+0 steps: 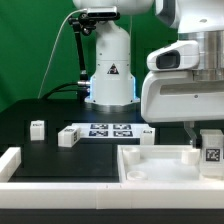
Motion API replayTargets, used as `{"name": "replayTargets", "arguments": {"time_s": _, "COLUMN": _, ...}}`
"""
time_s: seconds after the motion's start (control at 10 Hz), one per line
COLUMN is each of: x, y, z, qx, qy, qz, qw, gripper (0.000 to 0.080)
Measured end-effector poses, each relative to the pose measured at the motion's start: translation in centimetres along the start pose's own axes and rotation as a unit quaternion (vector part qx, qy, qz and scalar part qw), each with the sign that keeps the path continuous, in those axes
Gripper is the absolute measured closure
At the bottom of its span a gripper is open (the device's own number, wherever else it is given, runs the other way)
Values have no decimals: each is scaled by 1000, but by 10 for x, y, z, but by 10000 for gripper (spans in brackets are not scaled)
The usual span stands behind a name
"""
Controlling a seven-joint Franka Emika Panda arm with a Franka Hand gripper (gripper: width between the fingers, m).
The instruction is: Assemble one leg
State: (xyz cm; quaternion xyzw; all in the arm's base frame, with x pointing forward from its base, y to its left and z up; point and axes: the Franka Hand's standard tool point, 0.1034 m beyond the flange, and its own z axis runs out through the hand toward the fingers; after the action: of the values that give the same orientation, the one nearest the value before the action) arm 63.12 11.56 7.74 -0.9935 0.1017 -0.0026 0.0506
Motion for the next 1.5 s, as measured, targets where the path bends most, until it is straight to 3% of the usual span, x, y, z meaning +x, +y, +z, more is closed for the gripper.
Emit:
{"name": "replayTargets", "arguments": {"time_s": 0.2, "x": 0, "y": 1, "z": 0, "qx": 1, "qy": -1, "qz": 14, "qw": 1000, "gripper": 507}}
{"name": "replayTargets", "arguments": {"time_s": 0.5, "x": 1, "y": 5, "z": 1, "qx": 18, "qy": -8, "qz": 175, "qw": 984, "gripper": 507}}
{"name": "replayTargets", "arguments": {"time_s": 0.8, "x": 0, "y": 7, "z": 2, "qx": 16, "qy": -8, "qz": 326, "qw": 945, "gripper": 506}}
{"name": "replayTargets", "arguments": {"time_s": 1.1, "x": -3, "y": 8, "z": 2, "qx": 22, "qy": -4, "qz": 478, "qw": 878, "gripper": 506}}
{"name": "replayTargets", "arguments": {"time_s": 1.2, "x": -3, "y": 9, "z": 2, "qx": 24, "qy": -9, "qz": 533, "qw": 845, "gripper": 506}}
{"name": "replayTargets", "arguments": {"time_s": 1.3, "x": -3, "y": 9, "z": 2, "qx": 25, "qy": -12, "qz": 556, "qw": 831, "gripper": 506}}
{"name": "replayTargets", "arguments": {"time_s": 1.5, "x": -3, "y": 9, "z": 2, "qx": 25, "qy": -12, "qz": 552, "qw": 833, "gripper": 497}}
